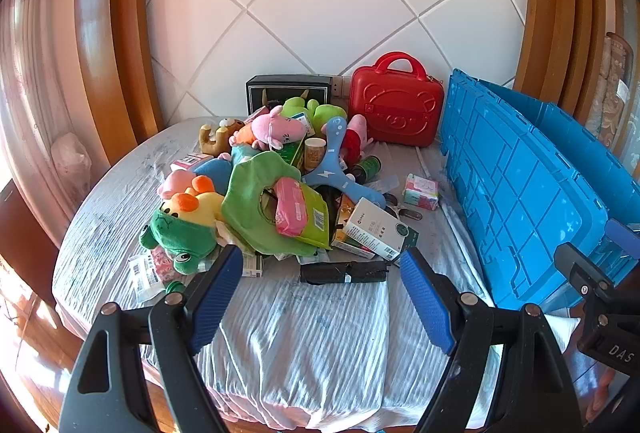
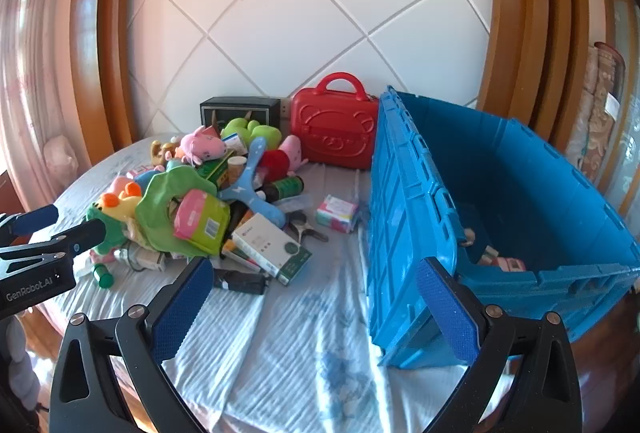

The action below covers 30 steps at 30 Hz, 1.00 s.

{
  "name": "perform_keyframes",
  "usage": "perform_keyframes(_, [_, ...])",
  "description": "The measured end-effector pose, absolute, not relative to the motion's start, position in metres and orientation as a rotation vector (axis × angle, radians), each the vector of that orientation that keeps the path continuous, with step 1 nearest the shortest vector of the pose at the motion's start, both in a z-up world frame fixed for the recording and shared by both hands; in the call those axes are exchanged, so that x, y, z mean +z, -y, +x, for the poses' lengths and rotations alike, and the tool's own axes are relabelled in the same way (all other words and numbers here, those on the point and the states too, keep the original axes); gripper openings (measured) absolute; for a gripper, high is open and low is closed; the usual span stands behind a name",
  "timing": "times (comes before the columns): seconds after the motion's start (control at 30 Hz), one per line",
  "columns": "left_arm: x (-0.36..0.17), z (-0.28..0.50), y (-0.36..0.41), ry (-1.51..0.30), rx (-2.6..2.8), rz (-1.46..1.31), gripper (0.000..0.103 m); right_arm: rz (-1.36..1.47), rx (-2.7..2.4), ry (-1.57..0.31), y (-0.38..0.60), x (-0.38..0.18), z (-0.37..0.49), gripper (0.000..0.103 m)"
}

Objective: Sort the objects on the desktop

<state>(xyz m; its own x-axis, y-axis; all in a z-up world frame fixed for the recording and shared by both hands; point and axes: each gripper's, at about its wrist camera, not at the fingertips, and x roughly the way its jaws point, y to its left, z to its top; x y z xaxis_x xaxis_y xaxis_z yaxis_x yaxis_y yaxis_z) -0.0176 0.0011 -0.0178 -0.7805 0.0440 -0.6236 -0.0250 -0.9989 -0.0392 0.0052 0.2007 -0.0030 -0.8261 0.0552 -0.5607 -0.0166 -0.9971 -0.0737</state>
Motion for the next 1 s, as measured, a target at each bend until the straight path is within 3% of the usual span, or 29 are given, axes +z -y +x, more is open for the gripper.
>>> perform_keyframes(1.0, [-0.040, -0.047, 0.001, 0.032, 2.856, -1.132, 0.081, -0.997, 2.958, 0.131, -0.192, -0.016, -0.021, 0.103])
